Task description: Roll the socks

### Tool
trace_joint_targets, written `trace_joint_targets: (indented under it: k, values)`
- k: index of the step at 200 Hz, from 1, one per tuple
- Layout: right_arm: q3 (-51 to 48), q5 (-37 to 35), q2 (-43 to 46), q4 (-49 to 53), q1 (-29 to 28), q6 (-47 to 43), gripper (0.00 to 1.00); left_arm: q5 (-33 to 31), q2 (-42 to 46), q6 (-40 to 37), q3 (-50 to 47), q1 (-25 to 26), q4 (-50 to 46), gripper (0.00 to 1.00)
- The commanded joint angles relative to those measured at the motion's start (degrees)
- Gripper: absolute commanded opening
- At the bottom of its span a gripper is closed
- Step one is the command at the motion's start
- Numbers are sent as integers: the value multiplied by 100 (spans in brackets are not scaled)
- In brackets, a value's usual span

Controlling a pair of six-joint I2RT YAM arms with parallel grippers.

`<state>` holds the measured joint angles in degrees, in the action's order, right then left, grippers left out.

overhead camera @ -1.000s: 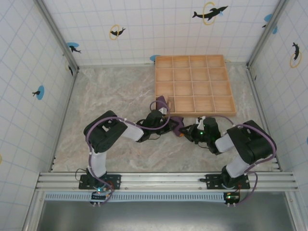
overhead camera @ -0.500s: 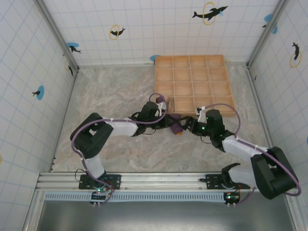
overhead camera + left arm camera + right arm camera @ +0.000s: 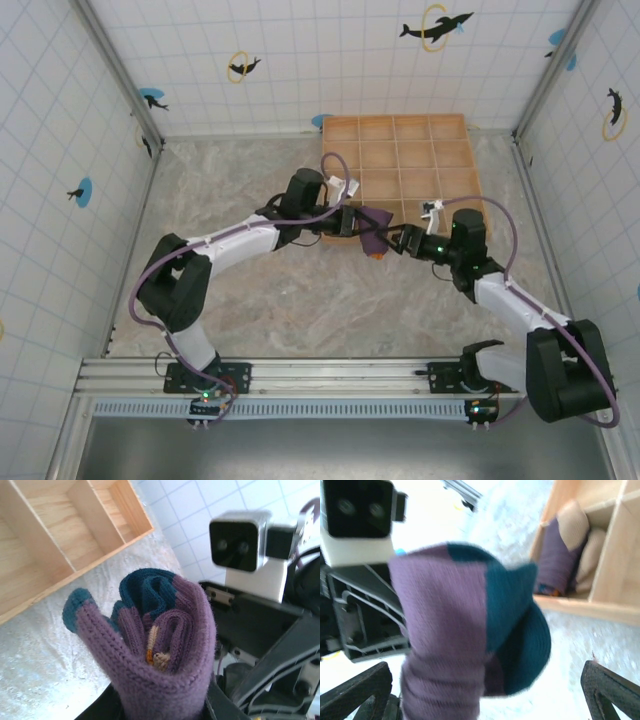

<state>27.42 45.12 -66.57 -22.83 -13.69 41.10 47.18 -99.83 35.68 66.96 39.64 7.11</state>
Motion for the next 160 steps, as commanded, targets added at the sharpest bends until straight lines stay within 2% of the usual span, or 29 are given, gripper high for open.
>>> trace_joint_targets:
  k: [1,40,69,105,131,160]
  values:
    - [266,741,-209,-795,203,421,100,528,183,-468,302,-108,-519,0]
    - [546,1180,-677,-1197,249,749,98,719,158,-500,610,-226,-598,0]
    - [530,1131,-857,-1688,187,1106,94,675,105,-482,713,-239,-601,0]
    - [681,932,-1006,-1625,-119,1050,87,566,43,-389,722,-264,-460,0]
    - [741,851,-1102,-1663,-256,1069,75,456,16,-379,731,-298,-448,0]
    - [749,714,-1064,-1562,-301,998,57,411,42,-370,666,-352,-424,0]
